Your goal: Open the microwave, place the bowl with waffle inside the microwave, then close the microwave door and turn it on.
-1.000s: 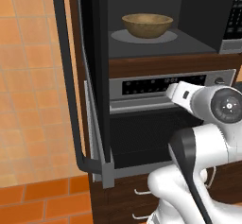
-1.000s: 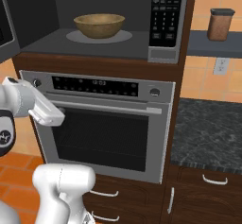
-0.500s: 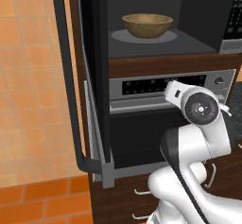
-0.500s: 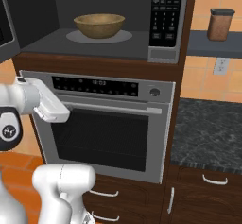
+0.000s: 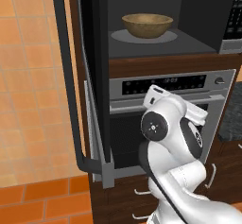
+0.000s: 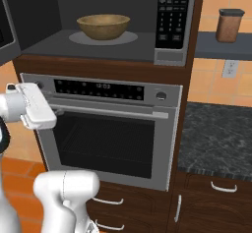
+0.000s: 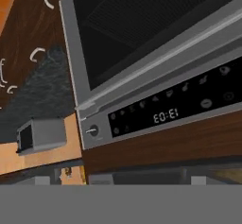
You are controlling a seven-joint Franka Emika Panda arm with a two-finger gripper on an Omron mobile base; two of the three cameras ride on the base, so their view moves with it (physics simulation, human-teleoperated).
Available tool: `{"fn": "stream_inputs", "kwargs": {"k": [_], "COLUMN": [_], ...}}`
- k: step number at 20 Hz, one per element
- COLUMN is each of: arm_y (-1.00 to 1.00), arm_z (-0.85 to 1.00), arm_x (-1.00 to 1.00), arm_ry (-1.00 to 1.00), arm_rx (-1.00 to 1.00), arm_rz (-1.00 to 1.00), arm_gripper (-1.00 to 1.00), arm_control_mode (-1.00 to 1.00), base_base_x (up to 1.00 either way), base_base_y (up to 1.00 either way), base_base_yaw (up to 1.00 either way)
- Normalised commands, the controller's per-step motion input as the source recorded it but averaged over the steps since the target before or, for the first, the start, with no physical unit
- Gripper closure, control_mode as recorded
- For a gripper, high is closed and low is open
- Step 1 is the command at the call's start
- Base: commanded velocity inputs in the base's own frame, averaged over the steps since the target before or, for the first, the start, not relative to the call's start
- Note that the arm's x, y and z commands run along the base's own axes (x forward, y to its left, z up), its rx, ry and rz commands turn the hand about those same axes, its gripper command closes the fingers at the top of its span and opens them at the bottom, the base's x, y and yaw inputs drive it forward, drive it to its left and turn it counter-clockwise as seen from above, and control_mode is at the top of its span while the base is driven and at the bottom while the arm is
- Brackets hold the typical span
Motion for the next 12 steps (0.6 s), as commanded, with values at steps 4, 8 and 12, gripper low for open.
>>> {"fn": "stream_inputs", "kwargs": {"k": [4, 8, 12], "arm_y": [0.37, 0.2, 0.33], "arm_z": [-0.4, -0.5, -0.58], "arm_x": [0.0, 0.21, 0.27], "arm_ry": [-0.11, -0.06, -0.1], "arm_rx": [-0.07, -0.05, -0.2], "arm_rz": [0.0, 0.0, 0.0], "arm_gripper": [-1.0, -1.0, -1.0], "arm_control_mode": [-1.0, -1.0, -1.0], "base_base_x": [0.0, 0.0, 0.0], "base_base_y": [0.0, 0.0, 0.0], "base_base_yaw": [0.0, 0.0, 0.0]}}
